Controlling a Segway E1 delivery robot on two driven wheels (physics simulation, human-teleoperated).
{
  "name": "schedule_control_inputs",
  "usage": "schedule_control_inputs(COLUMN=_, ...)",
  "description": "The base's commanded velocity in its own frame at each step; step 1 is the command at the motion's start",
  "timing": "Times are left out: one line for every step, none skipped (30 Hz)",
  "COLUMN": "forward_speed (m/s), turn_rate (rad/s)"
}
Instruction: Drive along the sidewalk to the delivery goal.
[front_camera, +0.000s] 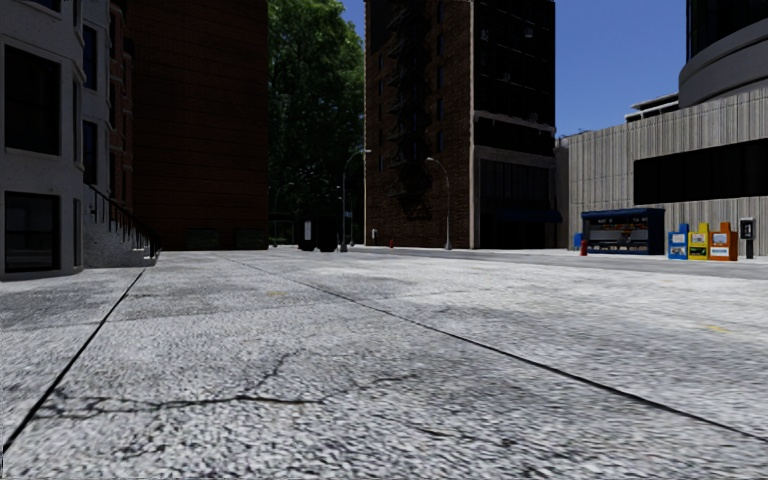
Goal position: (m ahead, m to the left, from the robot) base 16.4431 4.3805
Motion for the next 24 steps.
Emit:
schedule_control_inputs(forward_speed=2.0, turn_rate=0.21)
schedule_control_inputs(forward_speed=2.0, turn_rate=0.21)
schedule_control_inputs(forward_speed=2.0, turn_rate=0.21)
schedule_control_inputs(forward_speed=2.0, turn_rate=0.21)
schedule_control_inputs(forward_speed=2.0, turn_rate=0.2)
schedule_control_inputs(forward_speed=2.0, turn_rate=0.12)
schedule_control_inputs(forward_speed=2.0, turn_rate=0.12)
schedule_control_inputs(forward_speed=2.0, turn_rate=0.0)
schedule_control_inputs(forward_speed=2.0, turn_rate=0.0)
schedule_control_inputs(forward_speed=2.0, turn_rate=0.0)
schedule_control_inputs(forward_speed=2.0, turn_rate=0.0)
schedule_control_inputs(forward_speed=2.0, turn_rate=0.0)
schedule_control_inputs(forward_speed=2.0, turn_rate=0.0)
schedule_control_inputs(forward_speed=2.0, turn_rate=0.0)
schedule_control_inputs(forward_speed=2.0, turn_rate=0.0)
schedule_control_inputs(forward_speed=2.0, turn_rate=0.0)
schedule_control_inputs(forward_speed=2.0, turn_rate=0.0)
schedule_control_inputs(forward_speed=2.0, turn_rate=0.0)
schedule_control_inputs(forward_speed=2.0, turn_rate=0.0)
schedule_control_inputs(forward_speed=2.0, turn_rate=0.0)
schedule_control_inputs(forward_speed=2.0, turn_rate=0.0)
schedule_control_inputs(forward_speed=2.0, turn_rate=0.0)
schedule_control_inputs(forward_speed=2.0, turn_rate=0.0)
schedule_control_inputs(forward_speed=2.0, turn_rate=0.0)
